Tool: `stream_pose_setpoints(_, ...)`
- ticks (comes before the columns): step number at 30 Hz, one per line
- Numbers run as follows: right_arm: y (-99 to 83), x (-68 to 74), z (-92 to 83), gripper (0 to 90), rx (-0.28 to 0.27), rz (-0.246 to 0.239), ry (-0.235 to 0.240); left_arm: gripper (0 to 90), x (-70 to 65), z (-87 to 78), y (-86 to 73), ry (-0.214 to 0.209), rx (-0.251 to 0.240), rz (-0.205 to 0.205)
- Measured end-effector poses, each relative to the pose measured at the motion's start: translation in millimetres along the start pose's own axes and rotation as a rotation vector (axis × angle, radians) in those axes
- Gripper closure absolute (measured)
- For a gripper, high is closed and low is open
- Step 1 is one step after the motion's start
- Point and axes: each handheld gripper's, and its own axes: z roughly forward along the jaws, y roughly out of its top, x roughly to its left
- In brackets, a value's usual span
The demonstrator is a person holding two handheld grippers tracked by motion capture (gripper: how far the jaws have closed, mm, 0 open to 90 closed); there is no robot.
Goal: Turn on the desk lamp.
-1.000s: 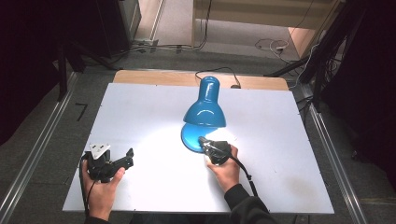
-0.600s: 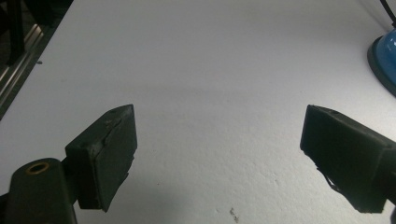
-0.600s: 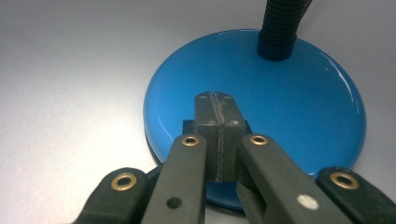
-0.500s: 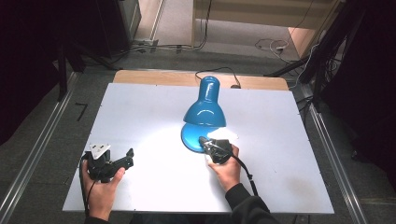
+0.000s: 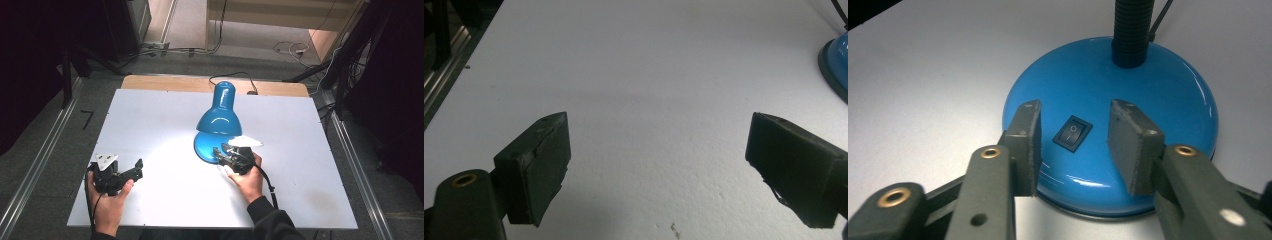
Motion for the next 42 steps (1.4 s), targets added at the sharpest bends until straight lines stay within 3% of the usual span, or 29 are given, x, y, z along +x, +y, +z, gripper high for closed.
stream_pose_setpoints(3,0.2,-1.2,-1.5,47.6,-0.001,0.009,0.008,12.0,-0.2,0.1,-0.1,0.001,0.001,-0.001)
stream_pose_setpoints(4,0.4,-1.8,-3.1,41.8,-0.001,0.012,0.012,12.0,-0.2,0.1,-0.1,0.001,0.000,-0.001)
stream_pose_setpoints(14,0.2,-5.8,-8.9,26.4,0.017,-0.005,0.015,12.0,0.1,-0.2,-0.1,0.003,0.001,0.001)
stream_pose_setpoints(22,-1.7,-13.3,-20.1,22.2,0.033,-0.041,-0.017,12.0,0.1,-0.7,-0.3,0.005,0.002,-0.001)
stream_pose_setpoints(32,-7.4,-28.1,-33.8,20.7,0.028,-0.031,-0.041,12.0,-1.4,0.9,-0.3,0.002,0.002,0.001)
stream_pose_setpoints(42,-7.7,-32.4,-40.6,20.1,0.024,-0.021,-0.049,12.0,-1.1,0.6,-0.5,0.004,0.002,-0.001)
